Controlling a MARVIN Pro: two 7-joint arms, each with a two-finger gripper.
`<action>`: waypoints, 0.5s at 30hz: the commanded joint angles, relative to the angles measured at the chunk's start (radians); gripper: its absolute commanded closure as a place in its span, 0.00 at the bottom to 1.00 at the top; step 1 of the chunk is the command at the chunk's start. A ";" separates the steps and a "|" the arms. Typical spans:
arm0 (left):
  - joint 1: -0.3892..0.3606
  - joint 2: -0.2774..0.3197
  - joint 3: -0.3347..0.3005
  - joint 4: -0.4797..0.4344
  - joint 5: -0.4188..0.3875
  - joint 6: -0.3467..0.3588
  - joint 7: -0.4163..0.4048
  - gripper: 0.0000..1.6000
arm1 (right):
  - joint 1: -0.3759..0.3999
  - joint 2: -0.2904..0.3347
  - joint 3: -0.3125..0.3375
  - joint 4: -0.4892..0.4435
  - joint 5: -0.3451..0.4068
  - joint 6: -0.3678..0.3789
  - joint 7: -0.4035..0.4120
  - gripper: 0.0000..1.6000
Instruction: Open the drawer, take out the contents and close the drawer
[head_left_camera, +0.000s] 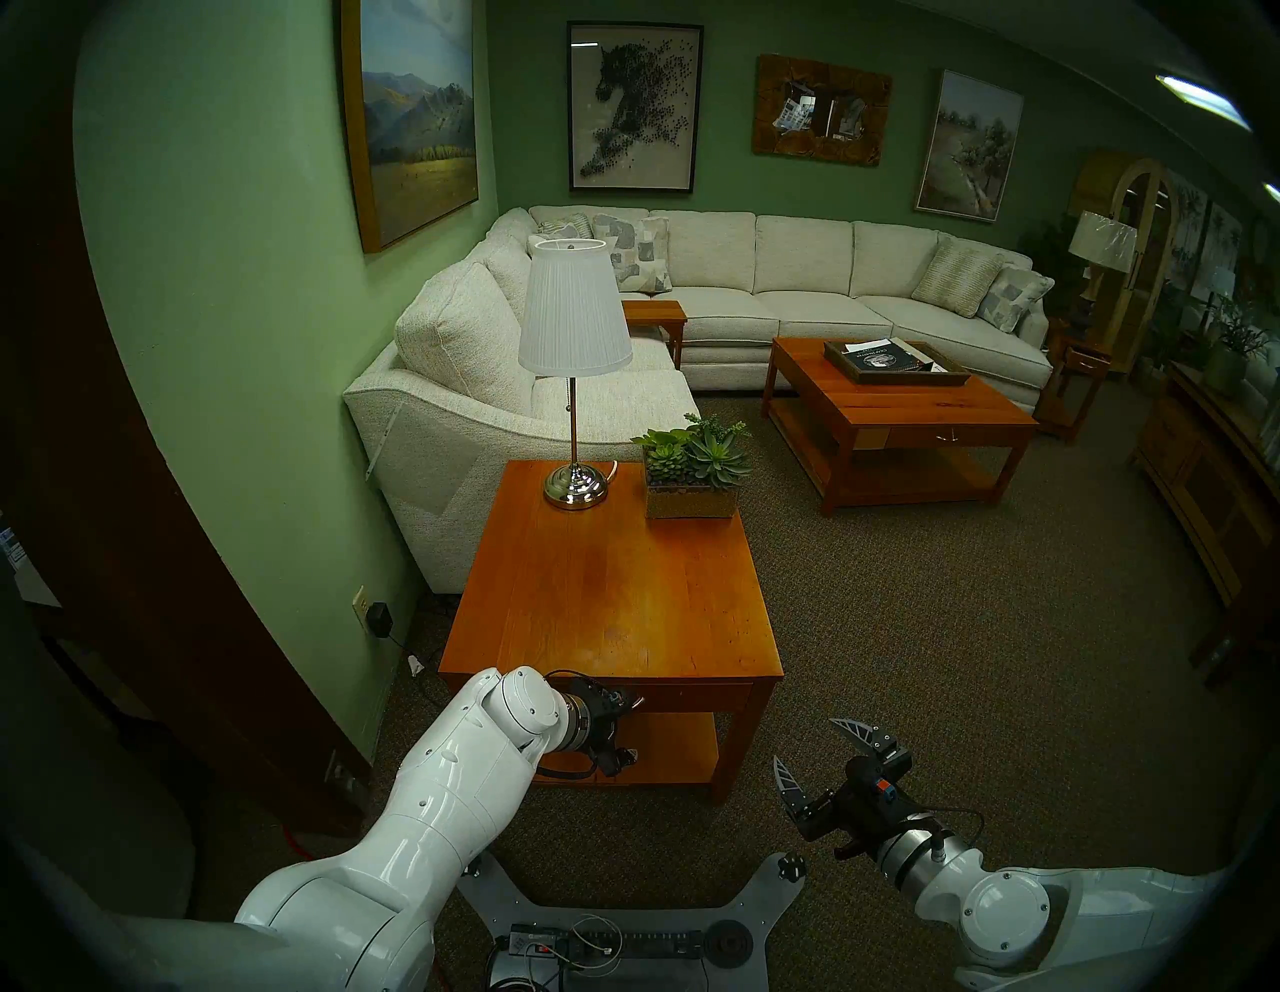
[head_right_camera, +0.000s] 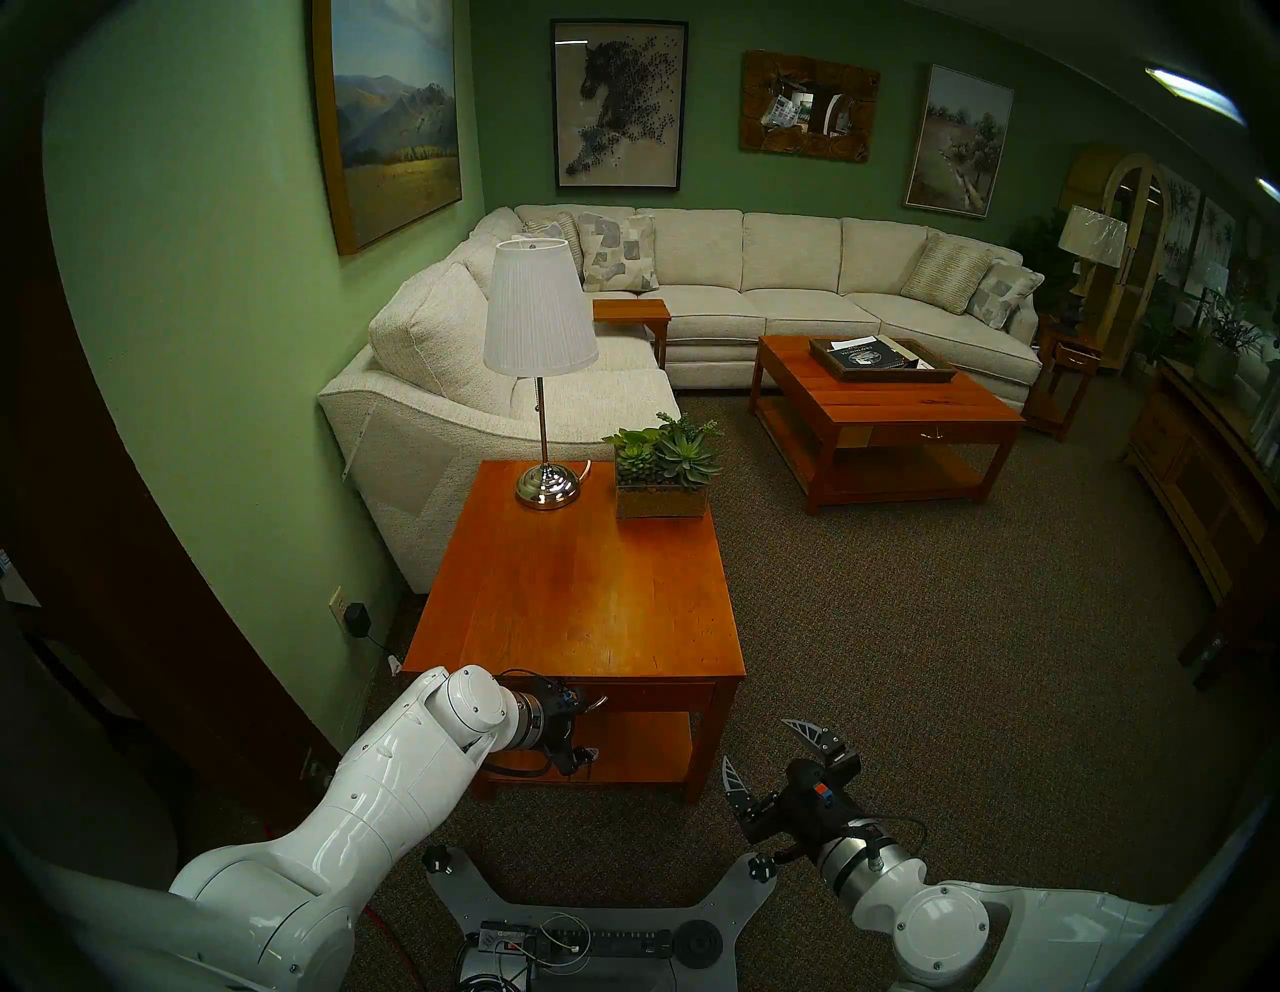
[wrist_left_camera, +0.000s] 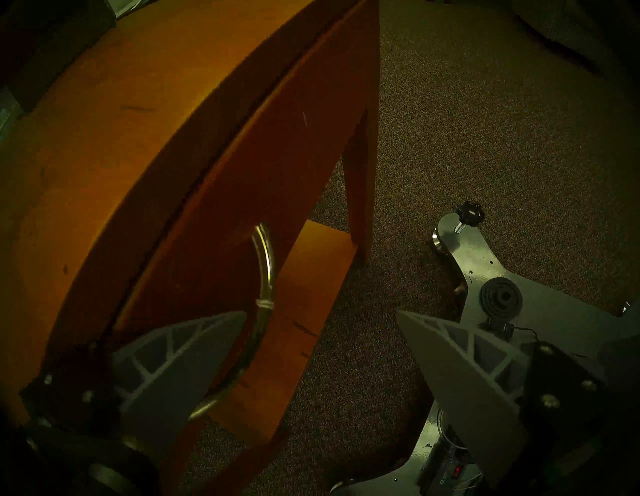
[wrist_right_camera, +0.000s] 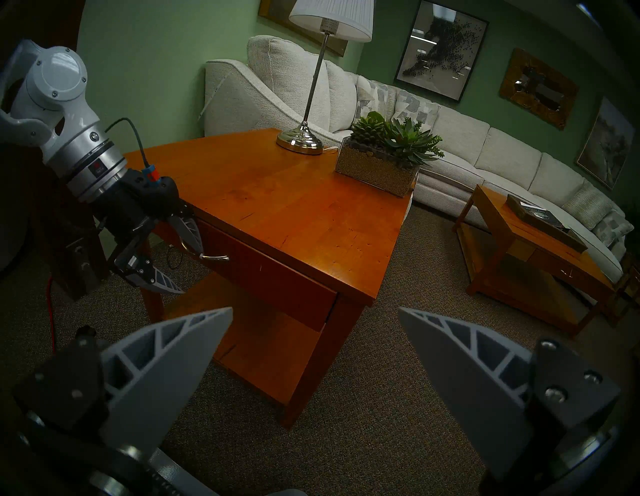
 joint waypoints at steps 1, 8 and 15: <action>-0.063 -0.007 0.002 0.010 0.009 -0.025 0.022 0.00 | 0.011 0.001 0.009 -0.019 -0.002 -0.004 0.000 0.00; -0.014 0.014 0.016 -0.038 0.020 -0.025 -0.045 0.00 | 0.011 0.002 0.010 -0.020 -0.001 -0.004 -0.001 0.00; 0.068 0.051 0.036 -0.137 0.028 -0.015 -0.136 0.00 | 0.011 0.002 0.010 -0.020 -0.001 -0.004 -0.001 0.00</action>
